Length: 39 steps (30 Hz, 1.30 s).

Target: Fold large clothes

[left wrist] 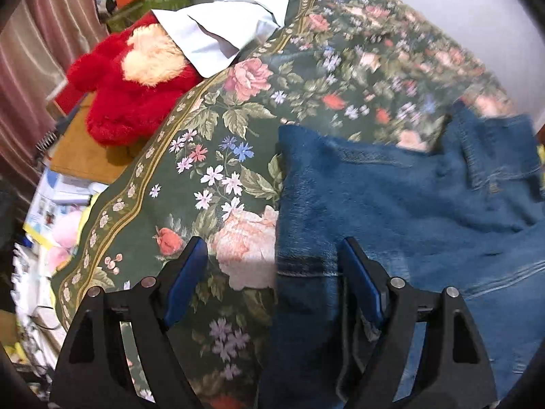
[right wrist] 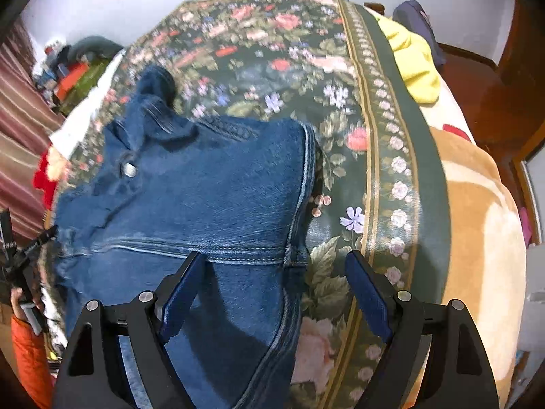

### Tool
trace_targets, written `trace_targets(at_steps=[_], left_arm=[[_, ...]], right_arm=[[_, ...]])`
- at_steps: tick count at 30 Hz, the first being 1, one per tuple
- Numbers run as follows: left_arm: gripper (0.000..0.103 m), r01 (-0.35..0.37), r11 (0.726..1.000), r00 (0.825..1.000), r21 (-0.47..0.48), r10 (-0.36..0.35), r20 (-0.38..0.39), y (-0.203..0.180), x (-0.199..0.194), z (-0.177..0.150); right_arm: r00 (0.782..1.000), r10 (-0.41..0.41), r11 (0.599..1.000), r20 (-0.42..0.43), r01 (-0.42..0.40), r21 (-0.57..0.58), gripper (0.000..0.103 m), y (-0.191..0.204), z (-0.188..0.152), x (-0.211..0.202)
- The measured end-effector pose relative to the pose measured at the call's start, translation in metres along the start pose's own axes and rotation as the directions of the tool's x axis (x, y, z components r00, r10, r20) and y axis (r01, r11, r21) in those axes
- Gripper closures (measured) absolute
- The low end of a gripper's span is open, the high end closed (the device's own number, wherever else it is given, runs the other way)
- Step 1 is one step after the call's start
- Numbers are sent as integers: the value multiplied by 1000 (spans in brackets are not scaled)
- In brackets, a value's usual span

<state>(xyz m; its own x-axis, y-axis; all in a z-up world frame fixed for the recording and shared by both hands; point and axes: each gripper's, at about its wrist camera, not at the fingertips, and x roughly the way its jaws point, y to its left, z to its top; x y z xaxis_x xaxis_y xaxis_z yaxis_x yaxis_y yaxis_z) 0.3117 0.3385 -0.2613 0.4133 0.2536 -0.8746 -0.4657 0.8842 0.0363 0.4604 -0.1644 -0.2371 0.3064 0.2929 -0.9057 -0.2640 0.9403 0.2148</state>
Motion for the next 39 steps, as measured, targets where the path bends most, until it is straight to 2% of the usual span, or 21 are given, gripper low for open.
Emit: trace_targets(at_steps=[4, 8, 12, 15, 21, 29, 32, 39], left_arm=[[21, -52, 996, 998, 66, 50, 40, -9, -5, -10], [22, -10, 998, 1000, 62, 9, 19, -2, -24, -21], [22, -8, 997, 998, 79, 3, 58, 0, -57, -36], [21, 1, 995, 996, 96, -9, 83, 0, -80, -49], [21, 76, 991, 993, 108, -86, 85, 2, -120, -88], [20, 130, 988, 991, 88, -131, 16, 12, -127, -143], [20, 146, 989, 989, 39, -145, -27, 22, -120, -166], [20, 209, 975, 968, -80, -218, -126, 42, -100, -211]], right_arm=[[1000, -13, 999, -2, 13, -32, 20, 0, -6, 4], [998, -57, 997, 2, 57, -47, 20, 0, -14, -12], [996, -80, 992, 42, 84, -92, 20, 8, -33, -42], [995, -68, 989, 76, 77, -122, 20, 17, -51, -69], [993, -4, 992, 121, 20, -128, 20, 30, -97, -115], [992, 51, 995, 113, -40, -93, 20, 29, -173, -143], [991, 87, 995, 104, -82, -59, 20, 28, -194, -145], [987, 148, 988, 70, -145, -48, 20, 38, -225, -142]])
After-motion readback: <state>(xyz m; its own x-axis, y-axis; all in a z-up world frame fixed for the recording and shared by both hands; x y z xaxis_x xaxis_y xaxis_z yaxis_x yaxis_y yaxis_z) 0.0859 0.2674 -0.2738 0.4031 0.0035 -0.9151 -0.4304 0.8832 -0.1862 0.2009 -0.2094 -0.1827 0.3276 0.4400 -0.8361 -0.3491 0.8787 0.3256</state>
